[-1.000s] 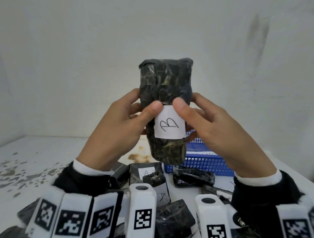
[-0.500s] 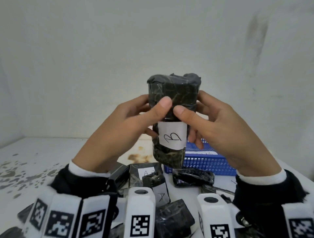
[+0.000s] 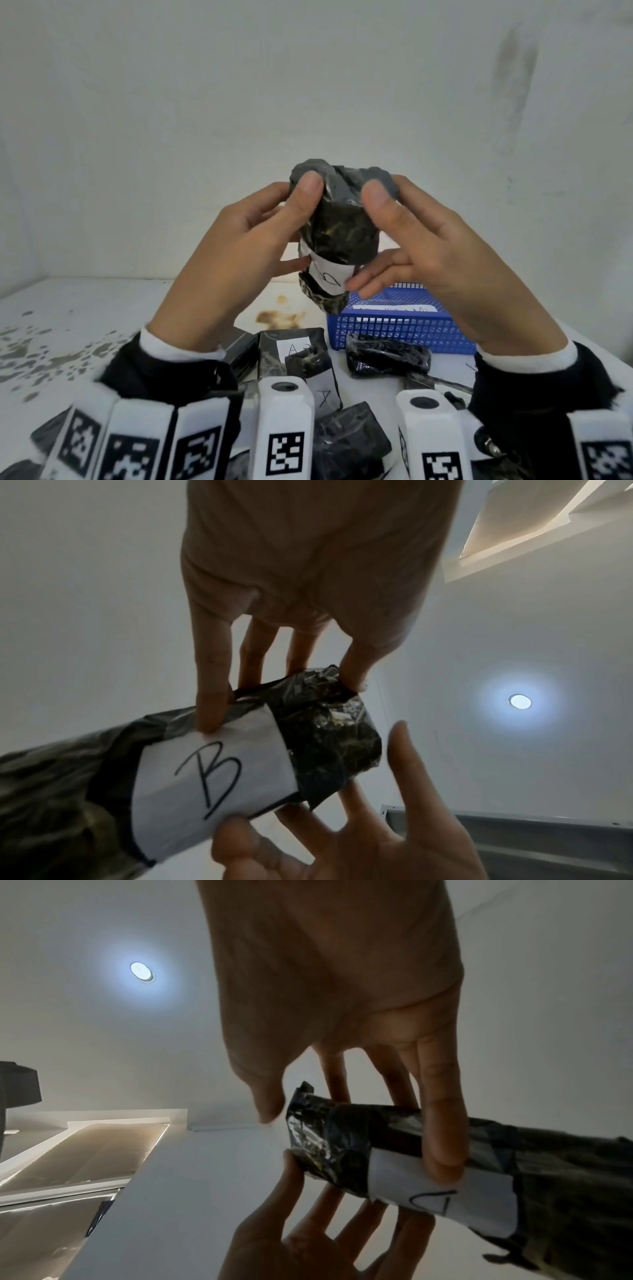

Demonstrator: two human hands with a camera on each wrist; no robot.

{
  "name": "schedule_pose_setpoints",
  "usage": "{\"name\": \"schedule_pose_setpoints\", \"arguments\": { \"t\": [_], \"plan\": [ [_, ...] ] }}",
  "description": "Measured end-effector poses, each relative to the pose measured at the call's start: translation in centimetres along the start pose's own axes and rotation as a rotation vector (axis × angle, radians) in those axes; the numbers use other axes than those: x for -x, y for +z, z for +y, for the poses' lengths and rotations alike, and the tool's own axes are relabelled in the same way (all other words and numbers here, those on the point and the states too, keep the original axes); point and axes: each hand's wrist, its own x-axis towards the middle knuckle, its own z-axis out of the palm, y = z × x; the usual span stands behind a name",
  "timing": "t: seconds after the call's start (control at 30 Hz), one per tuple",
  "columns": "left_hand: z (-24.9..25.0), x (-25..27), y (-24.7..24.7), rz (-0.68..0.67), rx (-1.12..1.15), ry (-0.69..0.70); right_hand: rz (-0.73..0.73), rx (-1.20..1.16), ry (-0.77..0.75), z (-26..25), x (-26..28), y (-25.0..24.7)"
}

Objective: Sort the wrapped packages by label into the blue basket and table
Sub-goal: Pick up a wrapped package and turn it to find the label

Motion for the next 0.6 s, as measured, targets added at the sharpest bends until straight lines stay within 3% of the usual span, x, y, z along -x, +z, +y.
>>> {"name": "schedule_pose_setpoints", "arguments": {
  "t": [0.23,0.43,0.6],
  "plan": [
    [0.0,-0.1,0.2,0.044,0.052,-0.013,0.017,0.01,-0.008,0.3,-0.3,0.4],
    [0.0,-0.1,0.9,0.078,-0.052,0.02,0.002,0.029,0.004,0.7,-0.3,0.4],
    [-0.7,-0.5,0.6,0.044,-0.214,-0.03,0.129,-0.13,0.031,0.9,-0.4,-0.7]
  ]
}}
